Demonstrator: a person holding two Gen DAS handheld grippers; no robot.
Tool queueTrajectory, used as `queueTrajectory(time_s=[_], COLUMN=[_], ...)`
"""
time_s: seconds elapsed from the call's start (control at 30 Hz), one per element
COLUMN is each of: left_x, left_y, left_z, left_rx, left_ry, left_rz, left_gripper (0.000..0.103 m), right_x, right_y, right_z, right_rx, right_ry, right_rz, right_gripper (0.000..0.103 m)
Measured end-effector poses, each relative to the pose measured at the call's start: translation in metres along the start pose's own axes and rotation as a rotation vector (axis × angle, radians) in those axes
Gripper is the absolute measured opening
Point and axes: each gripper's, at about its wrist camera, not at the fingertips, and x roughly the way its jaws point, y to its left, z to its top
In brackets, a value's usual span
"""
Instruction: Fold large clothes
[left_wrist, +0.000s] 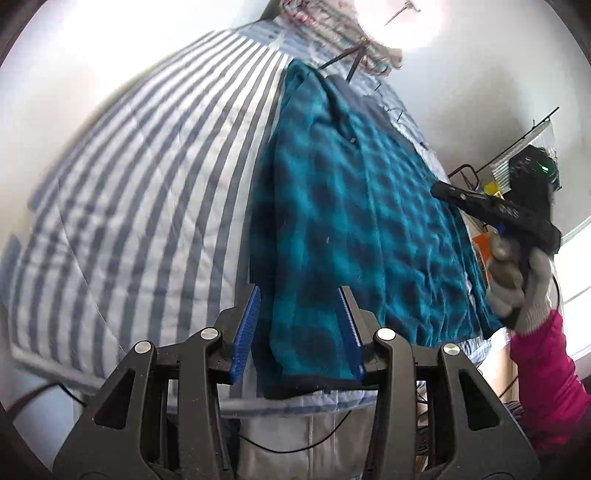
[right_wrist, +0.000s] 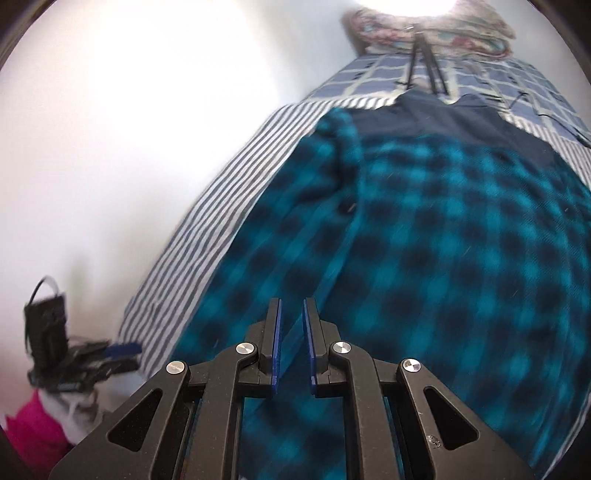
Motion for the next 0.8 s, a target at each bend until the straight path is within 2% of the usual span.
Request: queueTrajectory(time_s=[0.17, 0.23, 0.37, 0.4, 0.43, 0.47, 0.53, 0.67, 0.8], left_x=[0.021, 0.028, 0.037, 0.036, 0.036, 0.037, 0.034, 0.017, 0.002], left_y=[-0.002, 0.006, 0.019, 0.019, 0.017, 0.015, 0.008, 0.001, -0.002], left_z=[-0.02, -0.028, -0.038, -0.04, -0.04, -0.04, -0.041, -0.04, -0.038], left_rx=[0.009, -0.014, -0.072, -0.071, -0.062, -0.051, -0.016, -0.038, -0.059], left_ry=[0.028, 0.045, 0.049, 0.05, 0.059, 0.064, 0.049, -0.01, -0.062], left_rz=[0.12, 0.138, 0.105, 0.094, 0.068, 0.059, 0.07, 0.02, -0.023], left_gripper=[0.043, 0.043, 0.04, 0.034, 0.015, 0.01, 0.007, 0.005, 0.005], right_x=[0.02, 0.035, 0.062, 0.073, 0.081, 0.089, 0.104, 0.113, 0.098], right_y=[0.028, 0.037, 0.049, 0.05, 0.049, 0.049, 0.049, 0.052, 0.046], right_z=[-0.022, -0.023, -0.023, -0.023, -0.023, -0.024, -0.028, -0.033, -0.019], right_rx=[-0.079, -0.098, -0.136, -0.134, -0.139, -0.145, -0.166, -0.217, -0.138], right_ry=[0.042, 0.047, 0.035, 0.036, 0.04, 0.045, 0.055, 0.077, 0.096], right_rz=[-0.023, -0.021, -0.067, -0.064, -0.07, -0.089, -0.135, -0.17, -0.085], right_gripper=[0.011, 0.011, 0.013, 0.014, 0.015, 0.015, 0.015, 0.015, 0.015])
